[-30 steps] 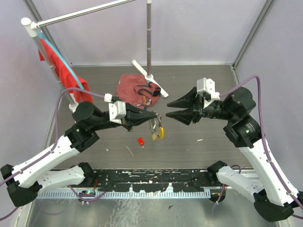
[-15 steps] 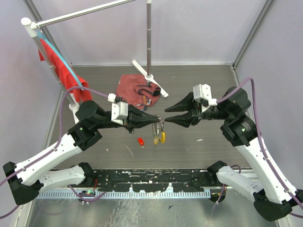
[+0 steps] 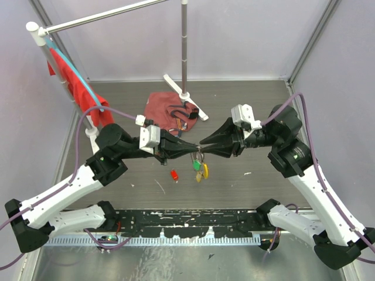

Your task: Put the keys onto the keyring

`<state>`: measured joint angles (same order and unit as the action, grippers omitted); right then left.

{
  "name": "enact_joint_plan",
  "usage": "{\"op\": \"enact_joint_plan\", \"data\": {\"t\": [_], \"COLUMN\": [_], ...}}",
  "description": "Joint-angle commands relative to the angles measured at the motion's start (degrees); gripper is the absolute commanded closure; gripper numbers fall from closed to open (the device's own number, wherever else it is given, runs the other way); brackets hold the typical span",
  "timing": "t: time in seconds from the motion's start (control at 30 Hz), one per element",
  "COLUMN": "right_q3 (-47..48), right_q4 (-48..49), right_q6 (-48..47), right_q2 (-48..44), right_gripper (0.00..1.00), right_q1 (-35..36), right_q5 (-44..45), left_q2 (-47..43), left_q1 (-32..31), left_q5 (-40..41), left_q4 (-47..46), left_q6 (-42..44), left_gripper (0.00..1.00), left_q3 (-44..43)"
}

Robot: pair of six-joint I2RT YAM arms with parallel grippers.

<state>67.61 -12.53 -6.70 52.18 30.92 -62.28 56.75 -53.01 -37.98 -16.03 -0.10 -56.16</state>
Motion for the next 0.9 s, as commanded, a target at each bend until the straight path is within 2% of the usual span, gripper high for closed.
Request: {"op": "enact_joint_plan", "data": {"t": [0.0,0.17,0.23,0.3,0.43,0.47,0.53,0.63,0.87], "right_q3": [1.90,2.12,2.50,3.48,5.63,6.13,7.36,8.66,8.51], "right_q4": [-0.03,-0.86,-1.98,-3.37,-7.10,-8.23,-10.79,-13.49,-16.69], "right_q6": [-0.42,-0.80,-1.27,-1.89,-4.17,-4.99,-6.50,-8.40,-10.79], "right_q2": [0.80,1.13,1.44,1.75,2.12,2.20,2.24,2.65,2.98], "right_gripper": [0.71,0.78,0.85,0.97,0.99,0.99,0.99,0.99,0.99], "right_q1": [0.65,1.16,1.34,1.34,1.34,1.35,1.31,1.38,1.34], "right_q5": [-0.68,-0.74,-0.62,0.23,1.94,2.45,3.19,4.31,8.65], "left_q2": [-0.26,-0.19,-0.16,-0.22,-0.20,-0.20,-0.22,-0.47,1.02], "left_q1": [-0.07,-0.08,-0.07,-0.09,-0.05,-0.07,-0.07,-0.10,-0.06], "left_q5": [-0.45,-0.31,-0.27,-0.18,0.31,0.35,0.72,1.33,5.15], "left_q4": [-2.75,-2.72,-2.78,-2.65,-1.49,-0.54,3.31,9.30,27.87], "left_q6": [-0.30,-0.34,-0.34,-0.34,-0.28,-0.15,0.69,2.68,9.19], "left_gripper": [1.00,1.00,1.00,1.00,1.00,0.96,0.81,0.70,0.63], "left_q3": [-2.90,-2.99,-2.99,-2.97,-3.26,-3.59,-4.75,-7.03,-14.28]}}
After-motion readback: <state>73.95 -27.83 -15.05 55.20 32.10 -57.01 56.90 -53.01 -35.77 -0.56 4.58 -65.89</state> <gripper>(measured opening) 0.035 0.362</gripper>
